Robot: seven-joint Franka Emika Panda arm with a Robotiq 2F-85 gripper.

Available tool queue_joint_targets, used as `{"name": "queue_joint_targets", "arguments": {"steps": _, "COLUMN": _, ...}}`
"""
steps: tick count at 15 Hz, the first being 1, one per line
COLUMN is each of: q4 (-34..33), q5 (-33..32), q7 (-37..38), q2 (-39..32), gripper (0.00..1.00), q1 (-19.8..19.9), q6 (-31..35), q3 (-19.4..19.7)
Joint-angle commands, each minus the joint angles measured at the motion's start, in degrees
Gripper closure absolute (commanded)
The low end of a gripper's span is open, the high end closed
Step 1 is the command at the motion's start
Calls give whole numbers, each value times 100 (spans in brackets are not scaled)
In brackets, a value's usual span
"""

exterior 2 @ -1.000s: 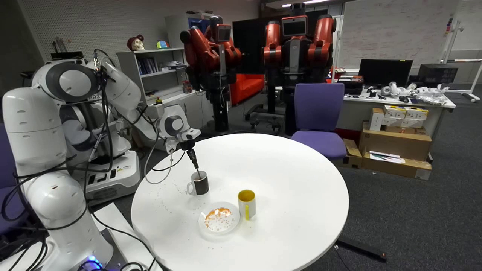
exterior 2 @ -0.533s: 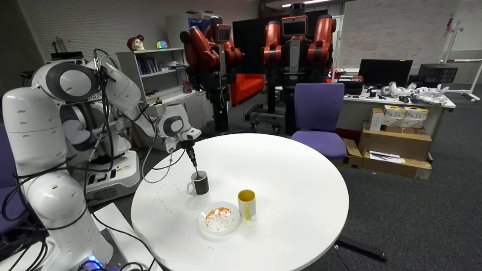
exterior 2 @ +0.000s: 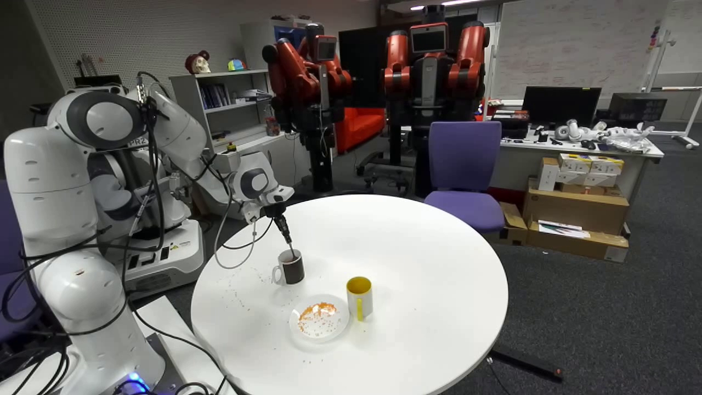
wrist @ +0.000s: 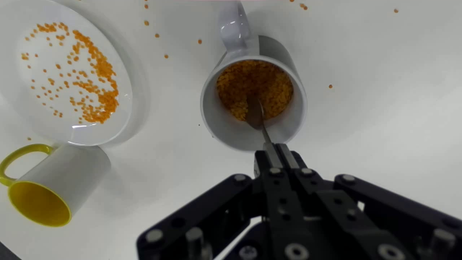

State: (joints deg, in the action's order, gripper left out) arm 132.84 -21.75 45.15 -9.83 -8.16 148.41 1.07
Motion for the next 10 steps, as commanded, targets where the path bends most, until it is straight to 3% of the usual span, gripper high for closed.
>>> {"name": "queue_joint_targets", "arguments": {"steps": 1, "q4": -108, "q5": -109, "q7": -75, "q2": -75, "gripper": 99, "q1": -36, "q6": -98, "q3": 23}}
{"name": "queue_joint_targets", "arguments": {"steps": 10, "q4": -123, "q5": 1278, "q7": -1234, "q2": -166, "gripper": 99, "q1": 94, "q6": -69, "q3": -156}}
